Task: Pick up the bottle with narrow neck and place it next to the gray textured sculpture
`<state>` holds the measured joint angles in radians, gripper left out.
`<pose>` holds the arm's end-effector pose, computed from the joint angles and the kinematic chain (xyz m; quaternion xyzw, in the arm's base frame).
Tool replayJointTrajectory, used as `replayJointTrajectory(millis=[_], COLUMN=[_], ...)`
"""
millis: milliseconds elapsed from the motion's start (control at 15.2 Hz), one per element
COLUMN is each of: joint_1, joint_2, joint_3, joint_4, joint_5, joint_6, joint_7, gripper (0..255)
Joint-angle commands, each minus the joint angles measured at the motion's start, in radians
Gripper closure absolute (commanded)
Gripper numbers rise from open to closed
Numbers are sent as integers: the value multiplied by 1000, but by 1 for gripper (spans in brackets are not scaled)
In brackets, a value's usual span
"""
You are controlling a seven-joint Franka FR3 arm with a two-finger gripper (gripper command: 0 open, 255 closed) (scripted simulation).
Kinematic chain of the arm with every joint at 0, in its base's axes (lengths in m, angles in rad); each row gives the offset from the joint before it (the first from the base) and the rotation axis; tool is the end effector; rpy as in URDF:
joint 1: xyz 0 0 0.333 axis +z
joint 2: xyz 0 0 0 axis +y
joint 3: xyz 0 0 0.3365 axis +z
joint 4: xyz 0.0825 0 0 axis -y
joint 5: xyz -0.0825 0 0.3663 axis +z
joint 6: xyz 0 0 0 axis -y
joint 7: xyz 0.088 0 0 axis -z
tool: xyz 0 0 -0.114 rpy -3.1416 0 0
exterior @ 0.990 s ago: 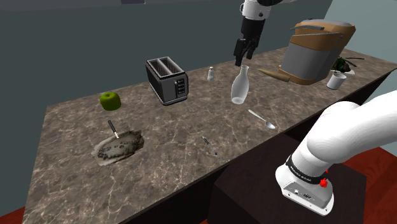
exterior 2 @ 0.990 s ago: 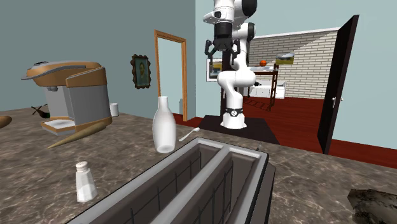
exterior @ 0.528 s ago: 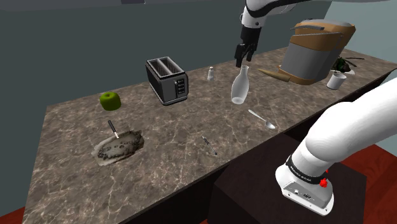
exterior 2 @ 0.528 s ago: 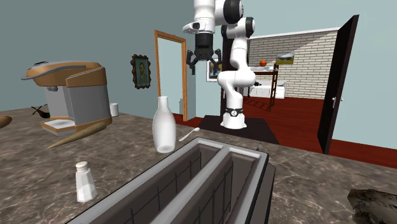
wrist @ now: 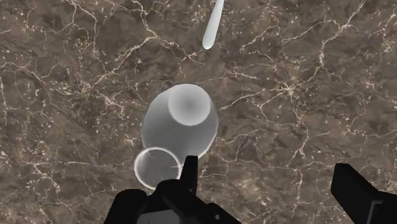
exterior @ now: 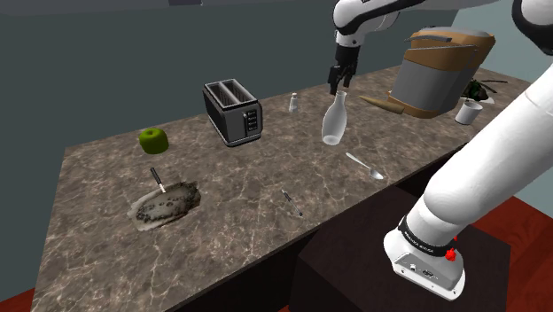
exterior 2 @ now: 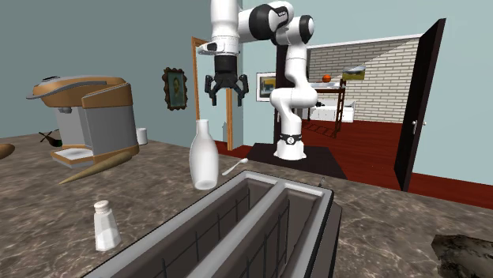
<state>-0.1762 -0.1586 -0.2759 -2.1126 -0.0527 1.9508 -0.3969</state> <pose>0.4345 -0.2215 0.5005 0.9999 -0.0160 -0.0051 0.0009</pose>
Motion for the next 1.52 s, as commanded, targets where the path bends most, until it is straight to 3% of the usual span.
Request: replayJointTrajectory(millis=[0, 396, 924, 1386, 1452], joint_1=[-12, -57, -61, -61, -61], joint_2=[66, 263, 297, 297, 297], joint_3=[-22, -71, -69, -69, -69], joint_4=[40, 183, 120, 120, 120], joint_5=[13, 68, 82, 82, 82], joint_6=[21, 51, 147, 147, 147], joint_7=[-34, -131, -141, -141, -141], gripper=[0, 0, 0, 0, 255])
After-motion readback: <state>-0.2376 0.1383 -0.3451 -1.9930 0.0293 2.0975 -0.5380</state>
